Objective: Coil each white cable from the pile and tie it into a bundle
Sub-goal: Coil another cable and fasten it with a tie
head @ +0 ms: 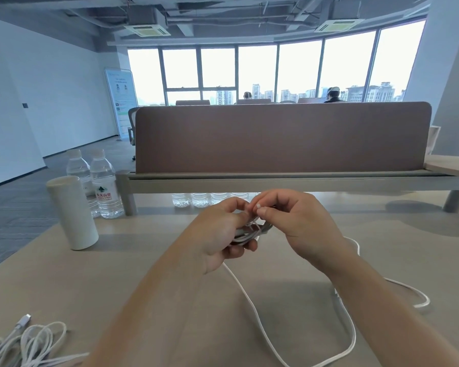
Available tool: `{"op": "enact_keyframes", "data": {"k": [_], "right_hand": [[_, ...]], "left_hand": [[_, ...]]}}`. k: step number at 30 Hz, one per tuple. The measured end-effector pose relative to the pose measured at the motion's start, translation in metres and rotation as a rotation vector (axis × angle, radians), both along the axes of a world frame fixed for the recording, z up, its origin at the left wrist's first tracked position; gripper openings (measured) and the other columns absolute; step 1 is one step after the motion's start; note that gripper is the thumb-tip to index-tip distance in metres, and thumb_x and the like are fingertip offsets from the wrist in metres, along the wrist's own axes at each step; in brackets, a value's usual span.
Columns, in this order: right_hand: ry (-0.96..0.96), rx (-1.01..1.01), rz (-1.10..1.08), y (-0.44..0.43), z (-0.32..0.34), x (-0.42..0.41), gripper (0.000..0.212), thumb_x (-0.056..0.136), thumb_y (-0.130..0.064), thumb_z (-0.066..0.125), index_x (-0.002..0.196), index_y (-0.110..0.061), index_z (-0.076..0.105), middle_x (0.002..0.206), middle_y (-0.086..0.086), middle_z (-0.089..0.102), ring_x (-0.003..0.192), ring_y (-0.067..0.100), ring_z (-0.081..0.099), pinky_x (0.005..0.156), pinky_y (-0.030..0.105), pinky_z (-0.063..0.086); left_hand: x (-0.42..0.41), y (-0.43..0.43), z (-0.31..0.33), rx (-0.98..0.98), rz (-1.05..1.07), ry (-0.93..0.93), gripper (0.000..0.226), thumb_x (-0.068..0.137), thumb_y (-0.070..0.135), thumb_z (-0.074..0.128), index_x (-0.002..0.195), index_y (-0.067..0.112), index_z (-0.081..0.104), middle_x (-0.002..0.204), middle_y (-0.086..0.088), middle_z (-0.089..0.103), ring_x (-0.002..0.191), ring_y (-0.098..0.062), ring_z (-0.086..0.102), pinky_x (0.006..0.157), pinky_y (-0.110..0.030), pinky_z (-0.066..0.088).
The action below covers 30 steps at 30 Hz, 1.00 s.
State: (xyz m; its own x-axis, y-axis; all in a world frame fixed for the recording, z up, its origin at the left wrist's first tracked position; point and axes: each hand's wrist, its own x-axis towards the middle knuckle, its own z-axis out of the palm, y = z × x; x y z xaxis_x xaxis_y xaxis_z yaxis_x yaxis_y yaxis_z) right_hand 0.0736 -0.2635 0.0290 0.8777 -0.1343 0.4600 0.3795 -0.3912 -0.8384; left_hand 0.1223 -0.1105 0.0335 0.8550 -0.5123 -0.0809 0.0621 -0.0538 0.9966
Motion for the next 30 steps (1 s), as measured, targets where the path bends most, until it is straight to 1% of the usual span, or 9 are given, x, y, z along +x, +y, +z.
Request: {"op": "enact_keyframes", "data": {"k": [2, 4, 8, 10, 13, 14, 20, 26, 30], "right_hand": [[-0.014, -0.031, -0.063, 0.0018, -0.0014, 0.0021, 0.022, 0.092, -0.008, 0.067, 0.075, -0.02, 0.071, 0.095, -0.017, 0.07, 0.085, 0.003, 0.064, 0.073, 0.013, 0.047], [-0.034, -0.09, -0.167, 0.0032, -0.0036, 0.0051, 0.02, 0.093, -0.012, 0.068, 0.075, -0.021, 0.069, 0.098, -0.016, 0.067, 0.083, -0.001, 0.059, 0.067, 0.007, 0.04], [-0.055, -0.207, -0.275, 0.0057, -0.0079, 0.0082, 0.018, 0.094, -0.016, 0.067, 0.077, -0.021, 0.066, 0.097, -0.01, 0.066, 0.089, 0.002, 0.056, 0.067, 0.005, 0.036], [-0.036, -0.22, -0.291, 0.0066, -0.0084, 0.008, 0.014, 0.095, -0.017, 0.066, 0.081, -0.017, 0.068, 0.096, -0.01, 0.067, 0.088, 0.004, 0.058, 0.069, 0.008, 0.039], [-0.01, -0.175, -0.293, 0.0073, -0.0079, 0.0077, 0.012, 0.095, -0.018, 0.065, 0.084, -0.017, 0.07, 0.097, -0.012, 0.068, 0.084, 0.008, 0.061, 0.076, 0.024, 0.047], [-0.006, -0.167, -0.291, 0.0076, -0.0077, 0.0077, 0.012, 0.095, -0.018, 0.065, 0.084, -0.019, 0.07, 0.098, -0.013, 0.068, 0.083, 0.01, 0.061, 0.076, 0.026, 0.047], [0.005, -0.15, -0.265, 0.0063, -0.0073, 0.0071, 0.015, 0.095, -0.018, 0.065, 0.082, -0.024, 0.069, 0.097, -0.014, 0.068, 0.078, 0.008, 0.061, 0.075, 0.027, 0.048], [0.01, -0.191, -0.254, 0.0046, -0.0077, 0.0062, 0.018, 0.096, -0.019, 0.064, 0.081, -0.028, 0.065, 0.097, -0.014, 0.068, 0.079, 0.01, 0.062, 0.076, 0.03, 0.051], [0.019, -0.226, -0.25, 0.0037, -0.0073, 0.0056, 0.022, 0.097, -0.02, 0.063, 0.079, -0.033, 0.062, 0.097, -0.014, 0.068, 0.081, 0.011, 0.062, 0.073, 0.027, 0.048]], "left_hand": [[0.0017, 0.0015, 0.0002, -0.015, 0.017, -0.005, 0.008, 0.104, 0.019, 0.055, 0.096, 0.015, 0.056, 0.083, -0.016, 0.066, 0.05, -0.021, 0.058, 0.04, -0.019, 0.027], [0.0043, 0.004, 0.0013, -0.023, 0.035, -0.02, 0.012, 0.104, 0.018, 0.055, 0.092, 0.017, 0.054, 0.09, -0.02, 0.068, 0.05, -0.022, 0.058, 0.039, -0.02, 0.027], [0.0063, 0.0061, 0.0024, 0.007, 0.06, -0.061, 0.012, 0.104, 0.019, 0.055, 0.091, 0.019, 0.055, 0.098, -0.025, 0.069, 0.052, -0.022, 0.06, 0.04, -0.02, 0.03], [0.0064, 0.0058, 0.0018, 0.019, 0.065, -0.076, 0.014, 0.104, 0.02, 0.055, 0.09, 0.019, 0.055, 0.095, -0.022, 0.069, 0.053, -0.023, 0.061, 0.04, -0.02, 0.032], [0.0063, 0.0069, 0.0025, 0.022, 0.061, -0.087, 0.015, 0.104, 0.019, 0.054, 0.09, 0.019, 0.055, 0.097, -0.023, 0.07, 0.054, -0.023, 0.061, 0.041, -0.02, 0.032], [0.0064, 0.0076, 0.0029, 0.021, 0.055, -0.088, 0.014, 0.104, 0.018, 0.053, 0.09, 0.019, 0.054, 0.097, -0.022, 0.07, 0.055, -0.023, 0.061, 0.041, -0.02, 0.032], [0.0051, 0.01, 0.0055, 0.042, 0.055, -0.106, 0.015, 0.105, 0.018, 0.053, 0.09, 0.019, 0.054, 0.091, -0.018, 0.069, 0.055, -0.023, 0.061, 0.042, -0.021, 0.033], [0.0049, 0.0093, 0.0066, 0.073, 0.072, -0.128, 0.014, 0.104, 0.015, 0.053, 0.09, 0.018, 0.055, 0.089, -0.017, 0.07, 0.056, -0.024, 0.062, 0.042, -0.02, 0.035], [0.0047, 0.0083, 0.0067, 0.101, 0.085, -0.143, 0.015, 0.103, 0.012, 0.053, 0.089, 0.018, 0.056, 0.085, -0.014, 0.069, 0.056, -0.025, 0.063, 0.042, -0.02, 0.035]]}}
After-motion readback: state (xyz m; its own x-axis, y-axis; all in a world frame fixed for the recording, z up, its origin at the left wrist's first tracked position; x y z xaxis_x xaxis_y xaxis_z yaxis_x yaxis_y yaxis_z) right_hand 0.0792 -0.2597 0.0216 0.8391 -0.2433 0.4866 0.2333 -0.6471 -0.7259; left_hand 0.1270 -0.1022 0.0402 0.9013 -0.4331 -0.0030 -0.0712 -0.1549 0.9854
